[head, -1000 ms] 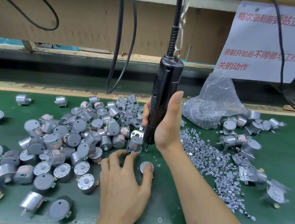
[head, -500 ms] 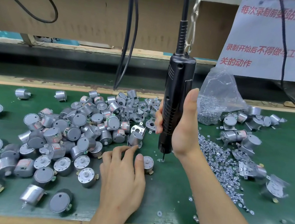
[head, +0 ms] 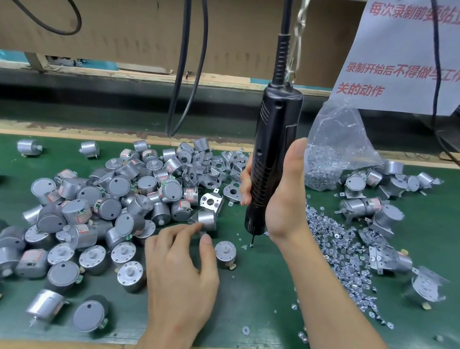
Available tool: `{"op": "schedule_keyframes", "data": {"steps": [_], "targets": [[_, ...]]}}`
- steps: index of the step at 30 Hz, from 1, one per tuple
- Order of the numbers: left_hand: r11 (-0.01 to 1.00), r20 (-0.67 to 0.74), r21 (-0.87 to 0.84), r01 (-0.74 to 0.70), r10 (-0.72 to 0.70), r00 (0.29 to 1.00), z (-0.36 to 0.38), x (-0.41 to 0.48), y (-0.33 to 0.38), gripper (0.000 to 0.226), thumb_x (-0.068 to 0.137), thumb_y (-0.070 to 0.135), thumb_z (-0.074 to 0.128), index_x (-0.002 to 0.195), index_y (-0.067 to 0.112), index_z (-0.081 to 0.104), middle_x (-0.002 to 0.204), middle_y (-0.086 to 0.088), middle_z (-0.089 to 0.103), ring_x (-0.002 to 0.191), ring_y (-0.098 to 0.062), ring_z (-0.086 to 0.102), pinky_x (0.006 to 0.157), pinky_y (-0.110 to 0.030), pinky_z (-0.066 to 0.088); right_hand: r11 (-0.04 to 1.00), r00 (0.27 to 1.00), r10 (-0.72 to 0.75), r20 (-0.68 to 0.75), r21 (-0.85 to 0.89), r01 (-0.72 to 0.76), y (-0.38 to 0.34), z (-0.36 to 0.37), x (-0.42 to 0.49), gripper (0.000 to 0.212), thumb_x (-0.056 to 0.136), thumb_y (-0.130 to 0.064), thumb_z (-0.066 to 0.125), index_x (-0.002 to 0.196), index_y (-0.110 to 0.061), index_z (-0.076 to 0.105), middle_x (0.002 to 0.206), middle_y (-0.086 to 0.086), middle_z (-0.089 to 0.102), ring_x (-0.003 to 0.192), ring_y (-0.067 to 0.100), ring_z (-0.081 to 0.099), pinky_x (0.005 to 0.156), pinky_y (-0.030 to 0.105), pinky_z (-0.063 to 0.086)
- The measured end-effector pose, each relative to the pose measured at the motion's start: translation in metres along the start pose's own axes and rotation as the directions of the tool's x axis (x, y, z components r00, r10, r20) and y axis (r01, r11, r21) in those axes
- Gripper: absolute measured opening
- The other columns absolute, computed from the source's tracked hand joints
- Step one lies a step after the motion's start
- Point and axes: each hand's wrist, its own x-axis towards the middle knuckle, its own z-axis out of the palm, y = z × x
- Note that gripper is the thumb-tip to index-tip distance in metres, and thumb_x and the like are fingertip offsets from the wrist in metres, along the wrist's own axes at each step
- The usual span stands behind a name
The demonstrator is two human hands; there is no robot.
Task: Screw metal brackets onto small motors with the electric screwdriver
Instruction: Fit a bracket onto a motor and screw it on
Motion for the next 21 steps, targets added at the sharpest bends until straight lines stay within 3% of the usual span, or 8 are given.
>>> {"op": "schedule_keyframes", "data": {"steps": [5, 8, 13, 18, 21], "targets": [[0.994, -0.006, 0.066, -0.087, 0.087, 0.996, 0.0008, -0.0025, 0.0026, 0.042, 0.09, 0.036, 0.044, 0.108, 0.011, 0.073, 0.107, -0.003, 0.064, 0.101, -0.023, 0.046, 0.088, -0.03, 0.034, 1.0, 1.0, -0.004, 0.01, -0.01, 0.004, 0.0004, 0.0011, -0.0019, 0.072, 0.065, -0.101, 0.043, 0.067, -0.032, 0.063, 0.059, 0.001, 0.052, 0.048, 0.021, 0.043, 0.052, 0.036, 0.036], [0.988, -0.041, 0.113, -0.103, 0.109, 0.993, 0.0016, -0.0034, 0.0034, 0.039, 0.089, 0.035, 0.045, 0.106, 0.015, 0.074, 0.105, 0.0, 0.065, 0.098, -0.022, 0.047, 0.081, -0.036, 0.036, 1.0, 1.0, -0.008, 0.014, -0.001, 0.008, 0.0008, 0.0016, -0.0027, 0.071, 0.066, -0.1, 0.043, 0.068, -0.033, 0.064, 0.059, 0.0, 0.052, 0.049, 0.021, 0.043, 0.052, 0.036, 0.036], [0.974, -0.112, 0.195, -0.118, 0.141, 0.984, 0.0028, -0.0053, 0.0022, 0.028, 0.084, 0.029, 0.058, 0.103, 0.017, 0.073, 0.109, 0.002, 0.065, 0.101, -0.022, 0.047, 0.08, -0.035, 0.023, 1.0, 1.0, -0.003, 0.026, 0.031, 0.002, 0.0008, 0.0017, -0.0028, 0.069, 0.064, -0.099, 0.046, 0.069, -0.033, 0.065, 0.06, -0.002, 0.052, 0.049, 0.019, 0.043, 0.05, 0.034, 0.036], [0.989, -0.129, 0.141, -0.048, 0.067, 0.989, 0.002, -0.004, 0.003, 0.034, 0.085, 0.025, 0.055, 0.11, 0.009, 0.071, 0.114, -0.005, 0.061, 0.106, -0.029, 0.051, 0.085, -0.043, 0.033, 0.999, 0.999, -0.005, 0.035, 0.048, 0.004, 0.0005, 0.0005, -0.0035, 0.071, 0.062, -0.1, 0.047, 0.069, -0.032, 0.064, 0.059, -0.001, 0.051, 0.048, 0.019, 0.042, 0.049, 0.033, 0.036], [0.995, -0.155, 0.016, -0.097, 0.099, 0.983, 0.0, -0.0029, 0.0029, 0.04, 0.087, 0.02, 0.054, 0.119, -0.001, 0.064, 0.117, -0.01, 0.054, 0.108, -0.029, 0.053, 0.092, -0.04, 0.041, 0.999, 0.999, 0.001, 0.033, 0.045, -0.002, 0.0009, -0.0004, -0.005, 0.073, 0.061, -0.101, 0.046, 0.067, -0.029, 0.063, 0.058, 0.002, 0.051, 0.046, 0.02, 0.043, 0.05, 0.032, 0.037]]}}
